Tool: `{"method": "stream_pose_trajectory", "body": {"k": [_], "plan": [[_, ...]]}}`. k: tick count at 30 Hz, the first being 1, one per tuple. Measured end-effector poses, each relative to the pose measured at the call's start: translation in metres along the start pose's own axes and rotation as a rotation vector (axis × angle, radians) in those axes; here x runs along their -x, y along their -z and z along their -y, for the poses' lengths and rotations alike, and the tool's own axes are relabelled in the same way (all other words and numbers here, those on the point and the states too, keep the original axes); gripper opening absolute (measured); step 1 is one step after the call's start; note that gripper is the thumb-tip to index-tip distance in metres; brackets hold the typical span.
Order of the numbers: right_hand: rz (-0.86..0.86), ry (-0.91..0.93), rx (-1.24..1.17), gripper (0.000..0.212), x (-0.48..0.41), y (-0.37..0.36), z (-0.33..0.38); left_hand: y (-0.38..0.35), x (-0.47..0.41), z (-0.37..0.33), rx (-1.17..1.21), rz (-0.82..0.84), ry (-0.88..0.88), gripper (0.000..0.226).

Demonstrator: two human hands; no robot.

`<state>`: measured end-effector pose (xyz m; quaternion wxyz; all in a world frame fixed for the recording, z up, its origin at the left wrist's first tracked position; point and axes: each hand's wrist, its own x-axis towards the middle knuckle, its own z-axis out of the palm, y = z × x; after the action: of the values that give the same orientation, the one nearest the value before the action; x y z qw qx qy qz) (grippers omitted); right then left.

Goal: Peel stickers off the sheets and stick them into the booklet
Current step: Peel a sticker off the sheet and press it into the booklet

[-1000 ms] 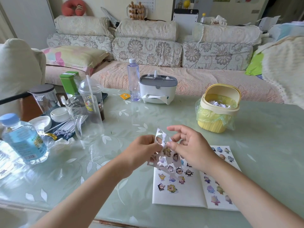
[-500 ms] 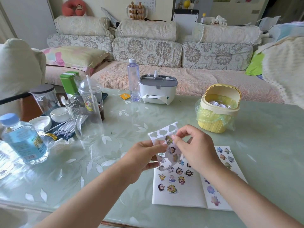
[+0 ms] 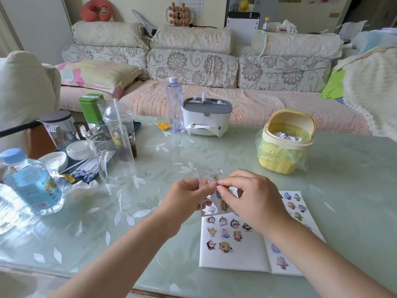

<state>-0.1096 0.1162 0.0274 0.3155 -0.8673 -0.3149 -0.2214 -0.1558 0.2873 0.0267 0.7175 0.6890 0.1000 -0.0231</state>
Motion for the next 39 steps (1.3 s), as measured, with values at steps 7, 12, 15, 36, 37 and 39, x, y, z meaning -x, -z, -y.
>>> {"method": "stream_pose_trajectory", "body": {"k": [7, 12, 15, 36, 37, 39], "plan": [[-0.057, -0.037, 0.099, 0.009, 0.003, -0.001, 0.002, -0.001, -0.001, 0.001, -0.156, -0.018, -0.109, 0.01], [-0.115, -0.065, 0.071, 0.011, 0.003, -0.005, 0.002, -0.007, -0.001, 0.005, -0.124, -0.03, -0.074, 0.014], [-0.105, -0.011, 0.07, 0.005, 0.003, -0.004, 0.002, -0.008, 0.0, 0.003, -0.09, -0.017, -0.07, 0.008], [0.096, 0.221, 0.196, 0.011, 0.013, -0.028, -0.017, 0.011, -0.008, 0.014, -0.464, -0.023, 0.013, 0.052], [0.108, 0.221, 0.192, 0.017, 0.014, -0.031, -0.019, 0.013, -0.009, 0.015, -0.462, -0.026, 0.025, 0.054], [0.13, 0.256, 0.238, 0.023, 0.015, -0.036, -0.023, 0.018, -0.012, 0.018, -0.53, -0.032, 0.017, 0.055]]}}
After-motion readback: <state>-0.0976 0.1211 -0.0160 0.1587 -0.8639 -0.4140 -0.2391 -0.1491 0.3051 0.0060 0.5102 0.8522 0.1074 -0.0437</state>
